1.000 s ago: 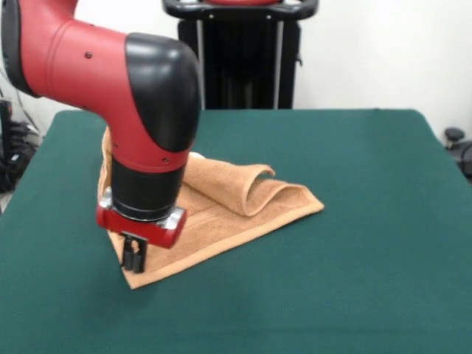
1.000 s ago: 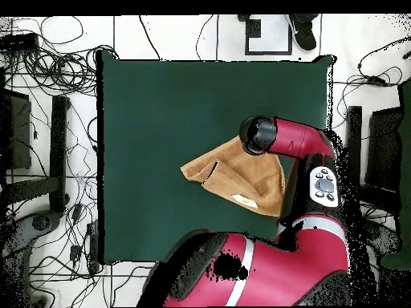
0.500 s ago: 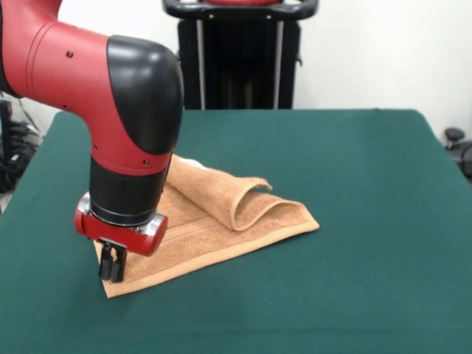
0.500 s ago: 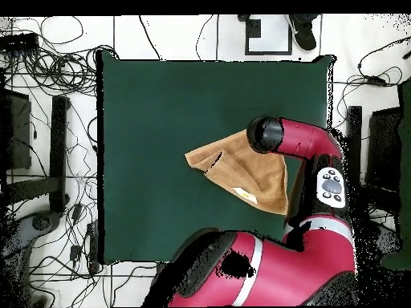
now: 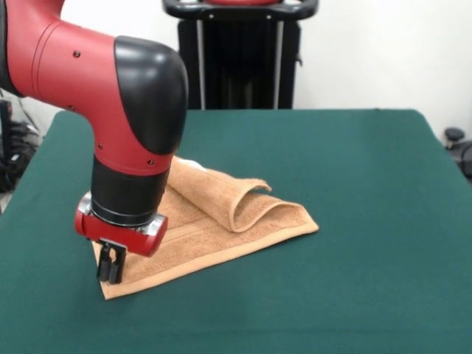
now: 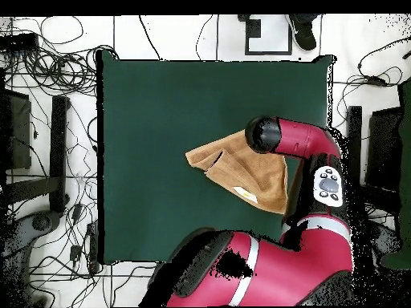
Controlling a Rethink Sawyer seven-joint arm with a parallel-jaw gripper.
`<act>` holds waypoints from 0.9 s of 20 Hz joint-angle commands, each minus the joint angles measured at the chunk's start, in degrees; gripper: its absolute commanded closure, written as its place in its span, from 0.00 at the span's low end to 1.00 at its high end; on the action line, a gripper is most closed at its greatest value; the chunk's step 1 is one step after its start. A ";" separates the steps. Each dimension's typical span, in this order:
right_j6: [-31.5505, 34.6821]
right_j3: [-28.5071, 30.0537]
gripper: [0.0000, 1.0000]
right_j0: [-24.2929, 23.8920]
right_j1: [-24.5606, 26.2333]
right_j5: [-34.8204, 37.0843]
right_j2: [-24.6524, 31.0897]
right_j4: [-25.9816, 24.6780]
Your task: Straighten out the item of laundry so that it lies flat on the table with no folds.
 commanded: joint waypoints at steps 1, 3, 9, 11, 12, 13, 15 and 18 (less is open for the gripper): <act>5.58 3.47 1.00 1.63 0.36 -7.54 -0.56 -4.42; 6.34 5.63 1.00 1.90 -0.78 -7.48 -1.31 -4.82; 8.93 12.22 1.00 3.15 -3.21 -9.02 -5.07 -5.70; 9.05 12.58 1.00 3.44 -3.09 -8.78 -5.90 -5.50; 8.93 12.69 1.00 3.56 -3.01 -8.22 -6.24 -5.29; 8.91 12.82 1.00 3.73 -2.97 -8.08 -6.51 -5.18; 9.23 13.38 1.00 4.23 -2.98 -8.07 -7.23 -5.13; 10.10 14.09 1.00 5.03 -2.89 -8.44 -8.35 -5.07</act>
